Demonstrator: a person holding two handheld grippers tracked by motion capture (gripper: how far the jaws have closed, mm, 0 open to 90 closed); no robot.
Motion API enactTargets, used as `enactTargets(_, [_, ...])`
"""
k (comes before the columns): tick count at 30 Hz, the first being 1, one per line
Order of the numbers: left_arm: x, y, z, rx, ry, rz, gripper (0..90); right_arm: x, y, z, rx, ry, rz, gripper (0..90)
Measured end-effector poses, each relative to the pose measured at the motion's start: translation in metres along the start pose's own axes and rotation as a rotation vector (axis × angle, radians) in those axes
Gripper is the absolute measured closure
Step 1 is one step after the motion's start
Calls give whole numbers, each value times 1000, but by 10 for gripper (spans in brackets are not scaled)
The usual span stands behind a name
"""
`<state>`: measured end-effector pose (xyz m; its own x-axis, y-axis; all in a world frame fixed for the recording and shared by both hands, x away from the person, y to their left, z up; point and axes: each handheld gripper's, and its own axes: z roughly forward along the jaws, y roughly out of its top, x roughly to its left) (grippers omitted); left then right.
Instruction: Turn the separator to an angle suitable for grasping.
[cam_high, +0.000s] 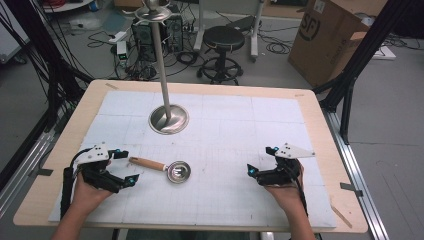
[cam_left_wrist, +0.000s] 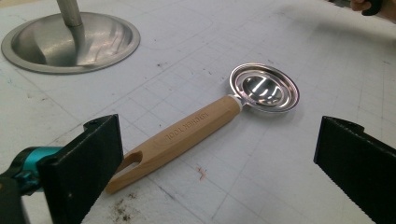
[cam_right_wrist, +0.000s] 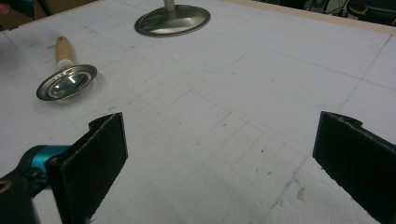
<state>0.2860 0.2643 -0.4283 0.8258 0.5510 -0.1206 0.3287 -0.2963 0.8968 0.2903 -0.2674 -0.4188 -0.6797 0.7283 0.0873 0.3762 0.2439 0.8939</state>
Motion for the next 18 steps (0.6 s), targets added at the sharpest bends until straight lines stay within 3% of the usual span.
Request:
enactTargets(11, [1,0,2,21,29,7,20,3,0,2,13,1,-5,17])
enactTargets(12, [2,1,2,19,26,11,101,3,0,3,15,0,-4,17])
enactTargets(13, [2,1,2,17,9,18,101,2,0,3,15,0,-6,17])
enactTargets(15, [2,2,4,17,-17,24,201,2,-1,2,17,0,-4,17])
enactTargets(18, [1,4,6,24,-19,31,230,2,-2,1,20,1,1,17])
